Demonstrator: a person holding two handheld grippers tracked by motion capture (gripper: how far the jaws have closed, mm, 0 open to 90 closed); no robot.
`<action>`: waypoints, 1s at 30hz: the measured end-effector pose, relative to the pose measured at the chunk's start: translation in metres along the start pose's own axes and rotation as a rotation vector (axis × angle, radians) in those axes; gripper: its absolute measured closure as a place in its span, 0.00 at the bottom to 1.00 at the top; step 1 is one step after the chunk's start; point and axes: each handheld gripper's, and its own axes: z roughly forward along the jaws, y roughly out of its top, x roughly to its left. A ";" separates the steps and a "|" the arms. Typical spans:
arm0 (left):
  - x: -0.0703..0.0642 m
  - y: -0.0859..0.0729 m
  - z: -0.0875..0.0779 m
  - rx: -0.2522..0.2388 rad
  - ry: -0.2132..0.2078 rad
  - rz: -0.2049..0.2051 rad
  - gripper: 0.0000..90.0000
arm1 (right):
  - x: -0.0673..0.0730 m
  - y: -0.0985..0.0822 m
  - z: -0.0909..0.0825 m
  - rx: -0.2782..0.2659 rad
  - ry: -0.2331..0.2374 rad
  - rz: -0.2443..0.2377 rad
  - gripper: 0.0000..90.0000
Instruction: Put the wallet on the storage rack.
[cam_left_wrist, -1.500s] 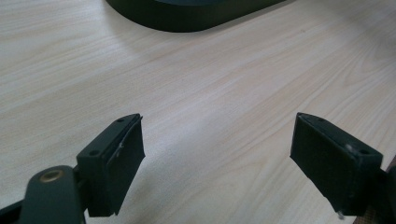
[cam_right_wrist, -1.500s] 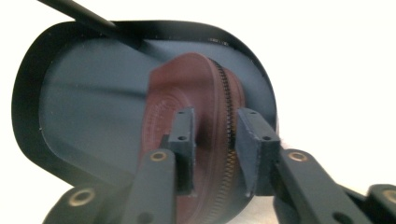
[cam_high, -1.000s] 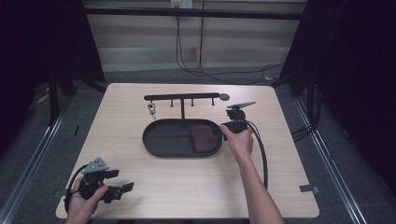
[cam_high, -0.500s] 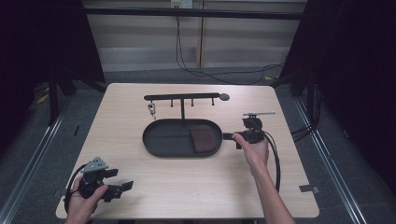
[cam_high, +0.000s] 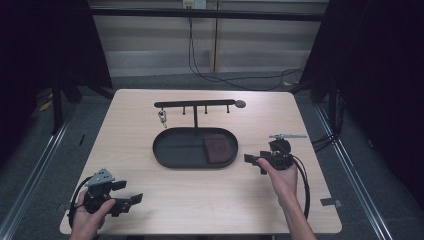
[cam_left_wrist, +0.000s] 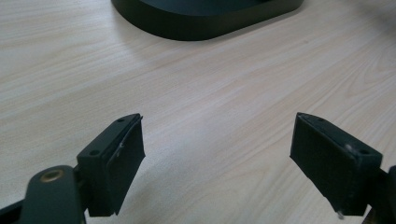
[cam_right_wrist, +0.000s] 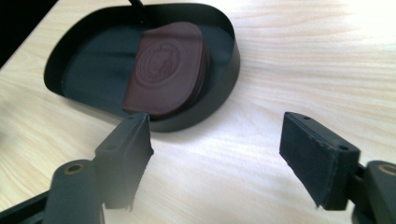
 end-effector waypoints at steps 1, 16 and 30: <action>0.000 0.000 0.000 0.001 0.000 0.000 0.19 | 0.000 -0.003 -0.002 -0.006 0.004 -0.002 0.27; 0.001 0.000 -0.002 -0.015 -0.020 -0.023 0.19 | 0.004 -0.045 -0.027 -0.022 -0.036 -0.071 0.29; 0.000 -0.001 -0.001 -0.007 -0.002 -0.024 0.20 | -0.003 -0.082 -0.051 -0.025 -0.059 -0.067 0.25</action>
